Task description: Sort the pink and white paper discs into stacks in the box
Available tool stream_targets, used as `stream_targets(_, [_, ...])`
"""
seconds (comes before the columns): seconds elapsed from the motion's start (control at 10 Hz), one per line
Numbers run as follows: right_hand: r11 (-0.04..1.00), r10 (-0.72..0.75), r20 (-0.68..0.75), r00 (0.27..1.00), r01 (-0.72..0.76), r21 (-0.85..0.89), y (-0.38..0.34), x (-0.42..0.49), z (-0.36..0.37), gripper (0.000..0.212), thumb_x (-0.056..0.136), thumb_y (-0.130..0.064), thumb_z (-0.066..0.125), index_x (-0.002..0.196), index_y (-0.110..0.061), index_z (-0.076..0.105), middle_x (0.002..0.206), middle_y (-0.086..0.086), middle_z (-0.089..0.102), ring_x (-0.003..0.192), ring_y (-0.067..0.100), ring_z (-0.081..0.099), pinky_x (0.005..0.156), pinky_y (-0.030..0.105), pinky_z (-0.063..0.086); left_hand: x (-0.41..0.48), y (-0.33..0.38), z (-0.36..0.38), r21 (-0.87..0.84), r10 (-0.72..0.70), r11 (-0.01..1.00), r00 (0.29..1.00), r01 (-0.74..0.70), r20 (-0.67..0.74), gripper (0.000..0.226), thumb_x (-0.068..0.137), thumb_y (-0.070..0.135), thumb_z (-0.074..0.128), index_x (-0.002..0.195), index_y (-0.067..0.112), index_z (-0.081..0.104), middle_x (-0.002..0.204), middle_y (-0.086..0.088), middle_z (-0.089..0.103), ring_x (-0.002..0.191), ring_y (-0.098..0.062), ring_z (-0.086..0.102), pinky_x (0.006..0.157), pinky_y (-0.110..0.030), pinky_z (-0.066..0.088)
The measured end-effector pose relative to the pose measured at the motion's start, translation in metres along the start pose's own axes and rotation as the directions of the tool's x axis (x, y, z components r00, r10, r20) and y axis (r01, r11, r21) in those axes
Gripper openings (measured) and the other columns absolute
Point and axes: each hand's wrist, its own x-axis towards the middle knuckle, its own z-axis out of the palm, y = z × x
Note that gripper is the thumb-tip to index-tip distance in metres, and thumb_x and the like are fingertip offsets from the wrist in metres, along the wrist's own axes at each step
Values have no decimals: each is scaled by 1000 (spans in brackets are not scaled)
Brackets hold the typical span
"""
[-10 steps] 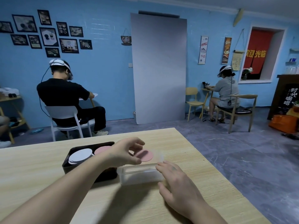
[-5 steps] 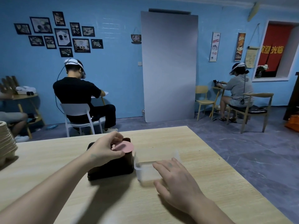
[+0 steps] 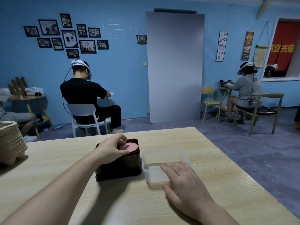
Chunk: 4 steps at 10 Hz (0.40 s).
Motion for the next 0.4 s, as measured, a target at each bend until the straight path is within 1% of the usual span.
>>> stream_targets(0.2, [1000, -11, -10, 1000, 11, -8, -1, 0, -1, 54, 85, -44, 61, 135, -24, 59, 134, -10, 63, 123, 11, 57, 113, 35, 32, 2, 7, 1, 64, 4, 998, 998, -1, -55, 38, 77, 38, 88, 107, 33, 66, 106, 16, 68, 104, -11, 64, 99, -39, 54])
stream_targets(0.3, [999, -29, -11, 1000, 28, -15, -2, 0, -2, 53, 87, -45, 59, 137, -25, 58, 136, -11, 61, 126, 11, 56, 115, 36, 36, 4, 0, 3, 42, 5, 999, 998, -3, -62, 32, 77, 40, 88, 100, 34, 66, 101, 15, 69, 99, -11, 66, 96, -39, 56])
stream_targets(0.4, [1000, -20, 15, 1000, 20, -5, -2, 0, -4, 53, 89, -46, 57, 138, -26, 57, 138, -11, 60, 128, 11, 55, 116, 39, 39, 4, -1, 2, 4, 3, 1000, 999, -3, -54, 34, 78, 37, 88, 103, 34, 66, 104, 13, 70, 102, -10, 66, 97, -39, 56])
